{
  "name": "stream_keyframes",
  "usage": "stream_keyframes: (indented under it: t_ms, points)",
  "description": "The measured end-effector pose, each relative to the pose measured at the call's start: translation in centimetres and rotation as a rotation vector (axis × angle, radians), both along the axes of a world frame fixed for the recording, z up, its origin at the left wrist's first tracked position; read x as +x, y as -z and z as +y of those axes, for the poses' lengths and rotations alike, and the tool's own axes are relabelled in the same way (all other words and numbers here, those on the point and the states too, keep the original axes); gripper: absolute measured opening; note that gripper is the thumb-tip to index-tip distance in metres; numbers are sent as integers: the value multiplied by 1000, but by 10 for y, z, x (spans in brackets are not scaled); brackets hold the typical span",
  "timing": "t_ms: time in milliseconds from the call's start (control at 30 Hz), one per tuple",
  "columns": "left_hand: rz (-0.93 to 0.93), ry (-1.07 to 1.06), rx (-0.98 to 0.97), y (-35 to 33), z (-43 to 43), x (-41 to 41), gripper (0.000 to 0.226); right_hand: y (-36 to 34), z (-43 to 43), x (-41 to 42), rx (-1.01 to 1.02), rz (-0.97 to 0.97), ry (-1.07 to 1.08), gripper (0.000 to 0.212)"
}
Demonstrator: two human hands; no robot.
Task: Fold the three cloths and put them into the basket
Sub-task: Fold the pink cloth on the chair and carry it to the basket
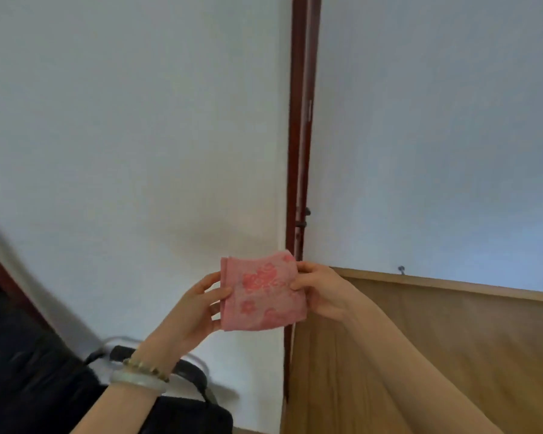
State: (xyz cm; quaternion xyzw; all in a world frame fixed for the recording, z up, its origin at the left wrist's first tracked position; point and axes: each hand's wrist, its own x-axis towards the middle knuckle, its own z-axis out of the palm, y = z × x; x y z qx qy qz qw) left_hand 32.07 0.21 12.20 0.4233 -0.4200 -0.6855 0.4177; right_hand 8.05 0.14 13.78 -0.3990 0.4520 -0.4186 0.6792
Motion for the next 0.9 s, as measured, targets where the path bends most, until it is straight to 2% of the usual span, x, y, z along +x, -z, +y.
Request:
stream_keyframes:
  t_ms: [200,300,467,600,767,900]
  points:
    - [48,321,-6,-2,0,-183,39,-6,82,-172,-23,-6,314,37]
    - [127,488,39,2,20,-287,36,-8,135,-262,-27,11,435,37]
    - [137,731,59,6,69,-449,36,-12,229,-394,-44,47,620,41]
    - [77,897,82,6,110,-559,41,-12,305,-472,-42,54,770,38]
    - [56,1134,94,6,162,-687,40,-7,390,-554,-8,25,1015,54]
    - [22,1307,93,7,206,-781,38,2,448,-610,-4,5,1192,50]
